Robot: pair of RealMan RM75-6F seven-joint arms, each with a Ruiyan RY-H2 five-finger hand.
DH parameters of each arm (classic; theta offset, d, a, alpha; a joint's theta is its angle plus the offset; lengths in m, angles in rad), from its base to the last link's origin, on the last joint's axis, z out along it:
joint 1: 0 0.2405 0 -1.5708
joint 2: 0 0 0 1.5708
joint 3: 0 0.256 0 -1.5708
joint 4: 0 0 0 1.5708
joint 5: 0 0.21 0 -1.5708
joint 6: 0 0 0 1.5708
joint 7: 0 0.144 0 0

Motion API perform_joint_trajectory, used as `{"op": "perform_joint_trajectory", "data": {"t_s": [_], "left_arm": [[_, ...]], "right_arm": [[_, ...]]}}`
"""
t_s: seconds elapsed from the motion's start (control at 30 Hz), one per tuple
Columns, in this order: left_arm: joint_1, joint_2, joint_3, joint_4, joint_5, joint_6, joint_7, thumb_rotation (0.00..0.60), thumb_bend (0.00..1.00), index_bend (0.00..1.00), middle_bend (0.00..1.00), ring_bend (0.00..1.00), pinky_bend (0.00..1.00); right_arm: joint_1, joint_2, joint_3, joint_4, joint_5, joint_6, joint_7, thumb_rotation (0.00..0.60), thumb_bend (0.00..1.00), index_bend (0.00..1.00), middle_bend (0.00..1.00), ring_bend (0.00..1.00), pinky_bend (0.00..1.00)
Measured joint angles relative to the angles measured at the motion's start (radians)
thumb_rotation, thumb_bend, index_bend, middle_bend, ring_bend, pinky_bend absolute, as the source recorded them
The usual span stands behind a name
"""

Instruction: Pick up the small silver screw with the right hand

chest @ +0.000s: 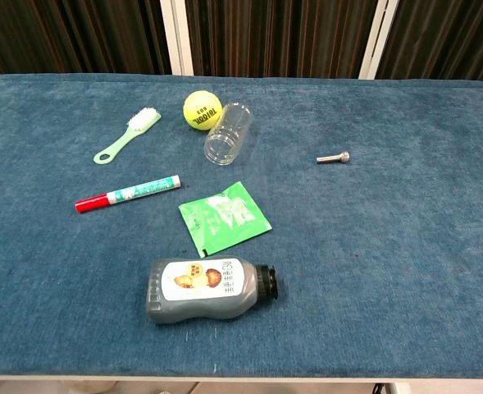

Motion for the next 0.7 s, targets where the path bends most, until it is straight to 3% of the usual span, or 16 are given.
{"op": "perform_joint_trajectory", "data": {"t_s": [0.5,0.7], "left_arm": [[0.002,0.000,0.000,-0.003,0.001,0.004,-0.006,0.600,0.41,0.05,0.00,0.00,0.07],[-0.001,0.002,-0.002,-0.005,-0.004,-0.003,-0.021,0.600,0.41,0.05,0.00,0.00,0.07]], "right_arm": [[0.007,-0.005,0.006,0.013,0.011,-0.012,0.012,0.600,0.42,0.34,0.22,0.24,0.28],[0.036,-0.040,0.022,0.065,-0.024,-0.007,0.054,0.600,0.42,0.40,0.22,0.24,0.27]]}}
